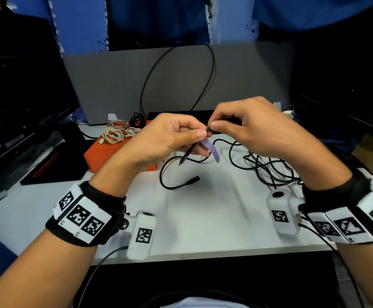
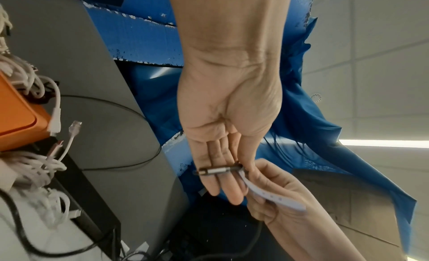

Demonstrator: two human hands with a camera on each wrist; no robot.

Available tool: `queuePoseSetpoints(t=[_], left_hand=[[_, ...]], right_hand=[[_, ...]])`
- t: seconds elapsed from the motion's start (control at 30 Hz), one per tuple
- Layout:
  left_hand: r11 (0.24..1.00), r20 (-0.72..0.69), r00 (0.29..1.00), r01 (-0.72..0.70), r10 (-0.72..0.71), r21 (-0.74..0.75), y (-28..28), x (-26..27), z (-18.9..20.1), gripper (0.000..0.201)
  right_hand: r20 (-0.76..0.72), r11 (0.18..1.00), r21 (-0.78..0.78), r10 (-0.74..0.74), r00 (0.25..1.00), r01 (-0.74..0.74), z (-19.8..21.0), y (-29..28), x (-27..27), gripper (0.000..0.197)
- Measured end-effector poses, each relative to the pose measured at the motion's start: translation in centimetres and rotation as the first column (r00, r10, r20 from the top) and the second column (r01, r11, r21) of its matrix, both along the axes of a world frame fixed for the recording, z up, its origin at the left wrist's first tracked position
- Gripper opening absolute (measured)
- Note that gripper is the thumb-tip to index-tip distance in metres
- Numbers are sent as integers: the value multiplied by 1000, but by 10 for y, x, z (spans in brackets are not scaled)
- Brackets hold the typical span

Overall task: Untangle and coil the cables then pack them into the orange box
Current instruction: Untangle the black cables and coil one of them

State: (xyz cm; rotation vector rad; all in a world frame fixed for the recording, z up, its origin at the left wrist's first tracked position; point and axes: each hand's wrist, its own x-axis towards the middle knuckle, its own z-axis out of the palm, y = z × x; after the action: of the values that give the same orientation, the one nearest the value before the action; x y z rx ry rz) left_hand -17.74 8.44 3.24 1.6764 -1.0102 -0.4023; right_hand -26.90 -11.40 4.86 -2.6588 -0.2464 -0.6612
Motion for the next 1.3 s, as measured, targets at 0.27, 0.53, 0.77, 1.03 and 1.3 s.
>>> queuePoseSetpoints(t=[0.27,0.53,0.77,1.03,1.3], left_hand=[[980,-134,972,196,-192,20,-9,-19,-5,33],[792,-445,860,-82,-251,-605,-9,-11,14,33],[818,-225,963,-249,151,-518,-17,-5,2,43],[957,374,911,-244,171,157,-9,-7,-4,29],[969,-184,957,195,-222,-155,5,-8,2,34]], right_hand=[[15,986,64,155,988,-155,-2,6,-1,4],[148,995,57,-93,985,85,-6,-18,12,32],[-404,962,-178,123,906,-210,-16,24,-1,32],[51,983,144,106,993,-113,0,17,-10,7],[96,972,204,101,990,-119,-5,6,4,25]])
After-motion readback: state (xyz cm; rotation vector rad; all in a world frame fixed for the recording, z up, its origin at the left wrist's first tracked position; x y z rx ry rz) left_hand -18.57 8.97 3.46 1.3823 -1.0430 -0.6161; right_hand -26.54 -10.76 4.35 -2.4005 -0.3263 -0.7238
